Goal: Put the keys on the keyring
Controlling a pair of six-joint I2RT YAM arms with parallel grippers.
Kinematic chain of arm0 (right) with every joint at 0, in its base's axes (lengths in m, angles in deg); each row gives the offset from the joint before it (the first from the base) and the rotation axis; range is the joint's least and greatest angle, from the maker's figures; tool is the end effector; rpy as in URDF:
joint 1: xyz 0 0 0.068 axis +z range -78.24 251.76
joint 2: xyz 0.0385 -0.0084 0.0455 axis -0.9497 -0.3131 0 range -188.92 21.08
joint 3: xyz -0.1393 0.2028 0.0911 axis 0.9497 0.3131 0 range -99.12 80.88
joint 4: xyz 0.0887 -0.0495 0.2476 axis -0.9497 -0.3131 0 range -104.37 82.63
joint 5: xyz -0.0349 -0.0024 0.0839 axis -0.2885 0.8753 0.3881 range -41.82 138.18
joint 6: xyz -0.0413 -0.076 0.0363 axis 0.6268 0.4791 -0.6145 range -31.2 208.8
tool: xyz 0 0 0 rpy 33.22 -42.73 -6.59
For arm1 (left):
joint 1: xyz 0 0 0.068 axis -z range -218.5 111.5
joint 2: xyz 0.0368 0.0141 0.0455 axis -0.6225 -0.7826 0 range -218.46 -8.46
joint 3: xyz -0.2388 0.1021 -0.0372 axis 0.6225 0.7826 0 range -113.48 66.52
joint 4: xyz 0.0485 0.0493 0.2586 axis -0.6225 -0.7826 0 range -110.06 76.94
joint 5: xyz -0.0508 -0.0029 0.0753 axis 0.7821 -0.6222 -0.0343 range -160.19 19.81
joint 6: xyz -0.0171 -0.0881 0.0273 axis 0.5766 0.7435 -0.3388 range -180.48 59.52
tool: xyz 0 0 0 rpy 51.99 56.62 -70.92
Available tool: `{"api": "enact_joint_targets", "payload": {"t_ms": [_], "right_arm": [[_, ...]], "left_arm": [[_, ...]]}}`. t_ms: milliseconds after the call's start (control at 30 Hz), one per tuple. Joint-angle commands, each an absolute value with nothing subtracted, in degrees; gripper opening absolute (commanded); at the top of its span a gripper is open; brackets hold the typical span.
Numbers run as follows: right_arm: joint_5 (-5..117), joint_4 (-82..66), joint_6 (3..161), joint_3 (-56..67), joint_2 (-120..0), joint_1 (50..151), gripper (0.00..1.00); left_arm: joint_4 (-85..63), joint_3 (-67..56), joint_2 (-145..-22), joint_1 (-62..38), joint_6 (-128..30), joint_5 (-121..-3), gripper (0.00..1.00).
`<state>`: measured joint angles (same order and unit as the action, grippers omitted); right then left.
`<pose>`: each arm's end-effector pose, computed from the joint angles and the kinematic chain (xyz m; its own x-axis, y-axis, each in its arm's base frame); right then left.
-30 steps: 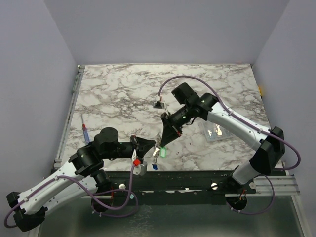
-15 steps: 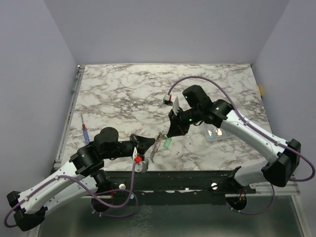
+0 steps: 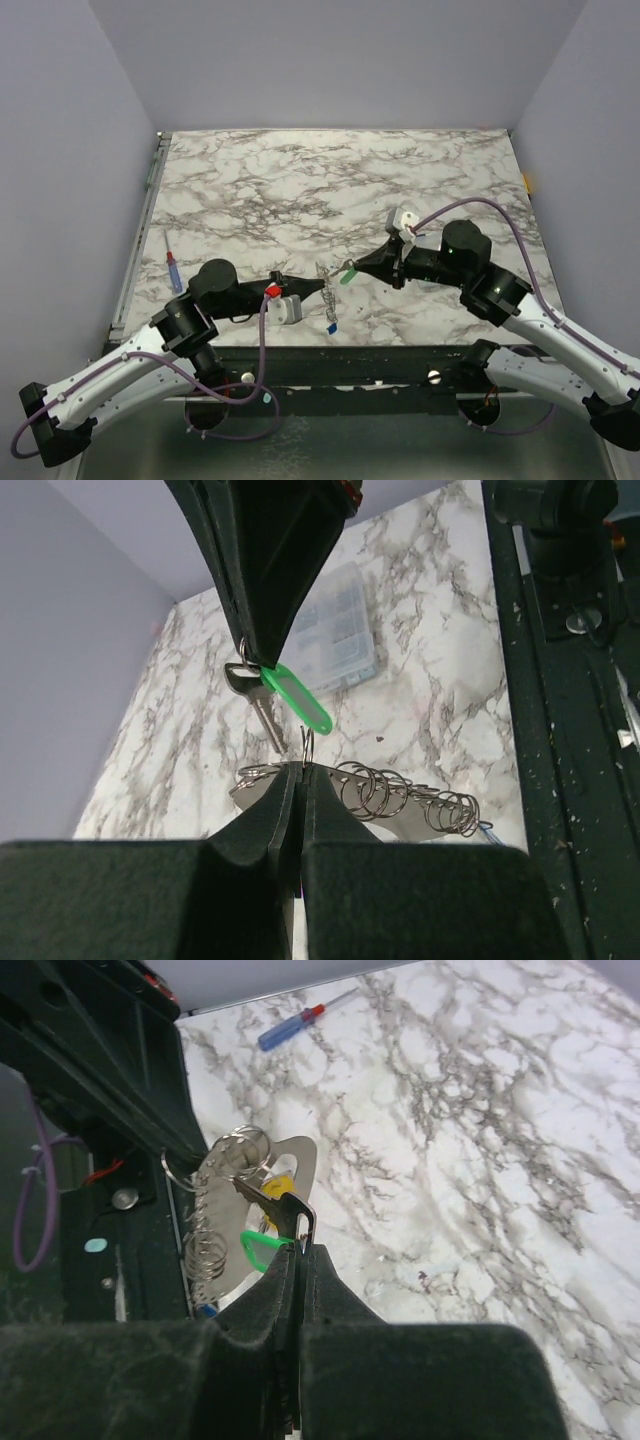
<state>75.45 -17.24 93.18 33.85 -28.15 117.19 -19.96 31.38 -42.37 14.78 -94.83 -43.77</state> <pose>0.1508 0.2084 0.3243 -0.0739 -0.1720 -0.9823 -0.9561 0.2922 0.0208 0.0950 -0.1902 0.3054 0.5056 0.1674 -0.8464 0.8445 0.1045 0.5252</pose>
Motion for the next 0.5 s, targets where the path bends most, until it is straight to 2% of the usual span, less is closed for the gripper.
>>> {"api": "enact_joint_targets", "payload": {"t_ms": [0, 67, 200, 467], "right_arm": [[63.91, -9.90, 97.57, 35.09, -27.58, 118.29, 0.01], [61.05, -10.77, 98.50, 34.12, -28.19, 118.32, 0.01], [63.20, -9.68, 98.40, 34.76, -28.19, 118.35, 0.01], [82.13, -7.90, 97.50, 36.18, -26.16, 118.38, 0.01]], "left_arm": [[-9.22, 32.54, -41.76, 15.06, -84.94, -43.17, 0.00], [-6.66, 33.00, -41.66, 15.03, -82.70, -43.57, 0.00], [-3.79, 33.47, -43.05, 15.02, -79.89, -44.38, 0.00], [4.13, 35.83, -48.39, 15.03, -76.87, -49.37, 0.00]]}}
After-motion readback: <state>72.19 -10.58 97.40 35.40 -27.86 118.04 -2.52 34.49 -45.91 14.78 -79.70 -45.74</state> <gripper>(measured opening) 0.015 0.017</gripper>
